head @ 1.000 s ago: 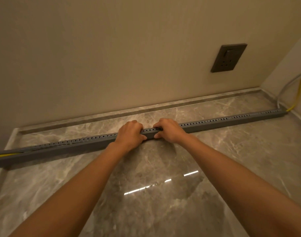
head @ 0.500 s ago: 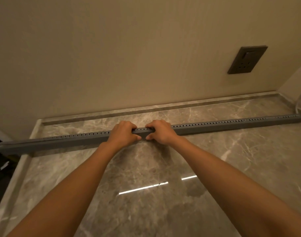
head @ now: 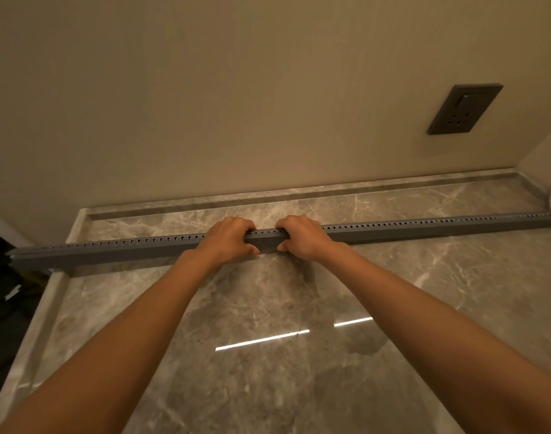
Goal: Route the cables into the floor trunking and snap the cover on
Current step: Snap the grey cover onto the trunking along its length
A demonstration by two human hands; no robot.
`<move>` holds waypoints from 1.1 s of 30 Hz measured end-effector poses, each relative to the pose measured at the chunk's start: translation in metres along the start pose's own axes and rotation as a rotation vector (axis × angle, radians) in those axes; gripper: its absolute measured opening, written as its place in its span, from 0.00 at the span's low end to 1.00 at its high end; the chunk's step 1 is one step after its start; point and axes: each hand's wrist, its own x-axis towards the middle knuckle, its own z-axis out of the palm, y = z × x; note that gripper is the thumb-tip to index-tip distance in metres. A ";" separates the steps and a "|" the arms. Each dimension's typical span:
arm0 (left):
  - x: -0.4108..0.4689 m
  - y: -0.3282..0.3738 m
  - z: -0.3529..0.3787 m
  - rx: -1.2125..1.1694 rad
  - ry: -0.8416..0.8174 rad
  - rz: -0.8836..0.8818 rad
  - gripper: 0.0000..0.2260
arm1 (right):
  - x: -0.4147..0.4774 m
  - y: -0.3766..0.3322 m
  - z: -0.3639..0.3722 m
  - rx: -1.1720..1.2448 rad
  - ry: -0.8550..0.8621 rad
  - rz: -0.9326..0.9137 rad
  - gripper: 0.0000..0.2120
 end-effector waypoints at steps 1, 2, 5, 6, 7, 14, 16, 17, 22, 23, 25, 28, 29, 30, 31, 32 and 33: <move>-0.002 -0.003 -0.001 0.030 0.001 -0.003 0.14 | 0.001 -0.003 0.000 -0.021 -0.009 -0.016 0.13; -0.003 -0.004 -0.001 0.061 0.007 -0.002 0.15 | 0.001 -0.006 0.001 -0.032 -0.015 -0.033 0.13; -0.007 -0.003 0.003 0.135 0.026 0.017 0.15 | 0.000 -0.014 0.003 -0.027 0.001 -0.059 0.14; -0.007 -0.002 0.003 0.152 0.033 0.021 0.15 | -0.001 -0.014 0.004 -0.025 0.010 -0.058 0.14; -0.007 0.000 0.004 0.166 0.044 0.025 0.14 | -0.002 -0.015 0.003 -0.025 0.017 -0.060 0.13; -0.015 -0.006 0.004 0.045 0.053 0.002 0.14 | 0.003 -0.015 0.001 -0.038 -0.035 -0.065 0.13; -0.017 -0.014 -0.003 0.015 0.035 -0.036 0.14 | 0.008 -0.019 -0.004 0.018 -0.098 -0.087 0.14; -0.018 -0.019 -0.007 0.018 0.030 -0.066 0.14 | 0.010 -0.021 -0.004 0.057 -0.115 -0.104 0.14; -0.030 -0.044 -0.024 0.026 0.034 -0.184 0.14 | 0.018 -0.043 0.007 0.149 -0.132 -0.179 0.13; -0.031 -0.045 -0.024 0.032 0.044 -0.190 0.14 | 0.019 -0.046 0.010 0.151 -0.124 -0.188 0.13; -0.032 -0.044 -0.023 0.058 0.062 -0.201 0.13 | 0.020 -0.049 0.014 0.143 -0.094 -0.198 0.12; -0.031 -0.041 -0.022 0.131 0.069 -0.202 0.13 | 0.022 -0.049 0.016 0.111 -0.061 -0.212 0.12; -0.031 -0.041 -0.022 0.161 0.069 -0.201 0.13 | 0.022 -0.049 0.016 0.102 -0.049 -0.215 0.12; -0.030 -0.040 -0.022 0.189 0.070 -0.202 0.13 | 0.021 -0.049 0.016 0.094 -0.036 -0.215 0.12; -0.030 -0.039 -0.022 0.209 0.072 -0.202 0.13 | 0.021 -0.049 0.017 0.089 -0.023 -0.216 0.12; -0.029 -0.038 -0.022 0.227 0.073 -0.198 0.13 | 0.020 -0.048 0.017 0.084 -0.013 -0.218 0.12; -0.028 -0.037 -0.021 0.239 0.072 -0.189 0.13 | 0.020 -0.048 0.017 0.080 -0.007 -0.217 0.12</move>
